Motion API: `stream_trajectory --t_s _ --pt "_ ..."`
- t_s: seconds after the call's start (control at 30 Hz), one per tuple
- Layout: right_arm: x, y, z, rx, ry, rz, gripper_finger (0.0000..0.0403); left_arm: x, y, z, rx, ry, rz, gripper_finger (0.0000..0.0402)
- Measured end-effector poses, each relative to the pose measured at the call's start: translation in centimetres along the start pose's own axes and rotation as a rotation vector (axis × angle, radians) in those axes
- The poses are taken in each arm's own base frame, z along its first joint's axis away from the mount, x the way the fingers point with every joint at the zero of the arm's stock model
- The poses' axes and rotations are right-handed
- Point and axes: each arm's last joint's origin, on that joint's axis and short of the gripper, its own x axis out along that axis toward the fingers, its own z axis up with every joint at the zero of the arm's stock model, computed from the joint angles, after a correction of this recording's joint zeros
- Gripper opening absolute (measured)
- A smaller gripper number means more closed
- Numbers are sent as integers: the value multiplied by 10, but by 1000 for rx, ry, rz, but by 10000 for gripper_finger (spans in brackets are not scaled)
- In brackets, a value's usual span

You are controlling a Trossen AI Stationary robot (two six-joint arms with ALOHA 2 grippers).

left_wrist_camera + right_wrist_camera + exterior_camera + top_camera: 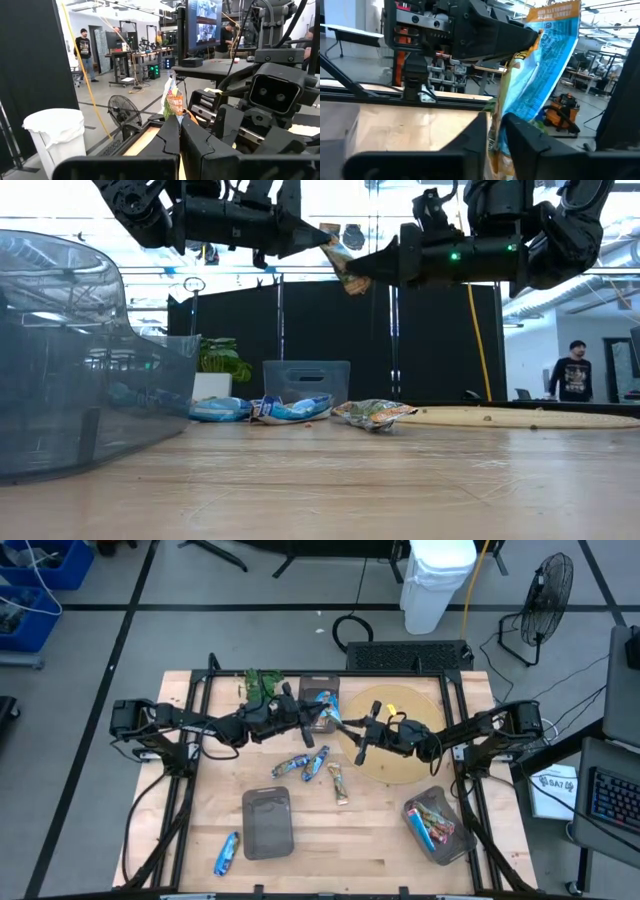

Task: Pick and place Granola Bars by type
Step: Put the yellow granola bar into the top black bin

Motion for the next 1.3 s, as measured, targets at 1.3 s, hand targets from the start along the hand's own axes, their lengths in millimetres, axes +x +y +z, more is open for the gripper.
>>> stream_trajectory --t_s 1.3 --pt "-112 -19 60 138 426 109 203 -47 25 31 88 101 10 0"
